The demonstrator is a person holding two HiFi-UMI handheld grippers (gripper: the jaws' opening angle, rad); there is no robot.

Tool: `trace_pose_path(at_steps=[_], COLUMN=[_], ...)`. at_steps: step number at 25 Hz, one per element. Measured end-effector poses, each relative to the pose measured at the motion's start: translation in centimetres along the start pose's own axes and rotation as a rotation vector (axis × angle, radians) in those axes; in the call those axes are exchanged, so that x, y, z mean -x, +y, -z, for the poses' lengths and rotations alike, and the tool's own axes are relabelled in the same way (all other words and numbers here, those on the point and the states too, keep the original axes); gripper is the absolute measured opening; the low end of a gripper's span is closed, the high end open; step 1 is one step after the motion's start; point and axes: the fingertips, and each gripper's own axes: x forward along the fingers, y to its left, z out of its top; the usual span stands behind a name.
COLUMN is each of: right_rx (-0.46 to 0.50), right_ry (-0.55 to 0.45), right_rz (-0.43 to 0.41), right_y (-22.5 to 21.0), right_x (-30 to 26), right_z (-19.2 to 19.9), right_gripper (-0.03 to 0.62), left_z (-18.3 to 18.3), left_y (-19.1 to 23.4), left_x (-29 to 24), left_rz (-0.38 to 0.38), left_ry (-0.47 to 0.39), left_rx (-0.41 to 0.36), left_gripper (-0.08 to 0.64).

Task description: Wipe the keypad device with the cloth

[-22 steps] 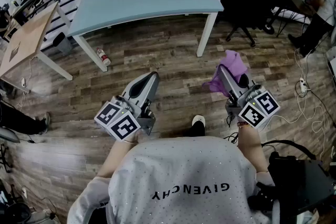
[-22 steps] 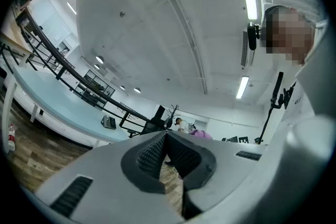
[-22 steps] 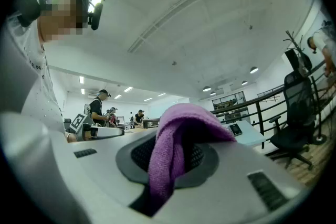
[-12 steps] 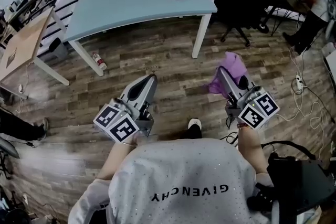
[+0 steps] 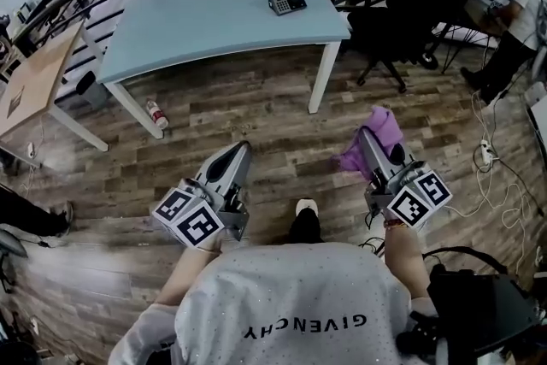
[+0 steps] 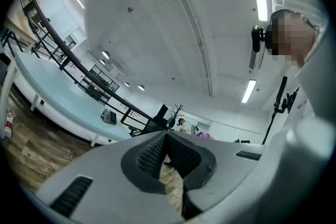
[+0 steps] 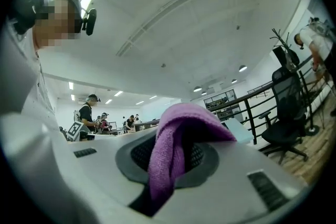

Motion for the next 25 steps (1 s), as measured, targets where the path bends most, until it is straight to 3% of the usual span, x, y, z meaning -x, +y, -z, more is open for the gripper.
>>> trace_pose_path(at_steps=[6,13,17,21,25], right_rx=[-0.002,0.030,0.004,-0.097,-0.095], right_ry=[-0.012,-0.005,0.040,0.073,0.087], right_rz=[-0.063,-0.159,-0.191,-0.216,-0.257], right_y=[-7.0,-15.8,-19.8,-21.7,-22.4], right_x=[-4.3,-10.6,-13.1,-15.2,-18.0], right_z=[-2.5,-5.5,-4.2,-2.2,-1.4], right_gripper=[0.052,0.052,0.052,0.052,0.052], left_z=[-1.5,-3.8,-3.9,-2.7,-2.8], left_y=[2.2,5.8,7.0,8.0,10.3], left_x=[-7.4,-16.9,-20.4,-22.4,-23.8], left_rz=[-0.051,-0.077,-0.104,-0.121,-0.160], left_ry=[-0.038,-0.126,-0.185,-0.159,-0.137], left_rx=[-0.109,-0.024,-0.006,0.022,0.013], left_gripper=[0.000,0.000,0.000,0.000,0.000])
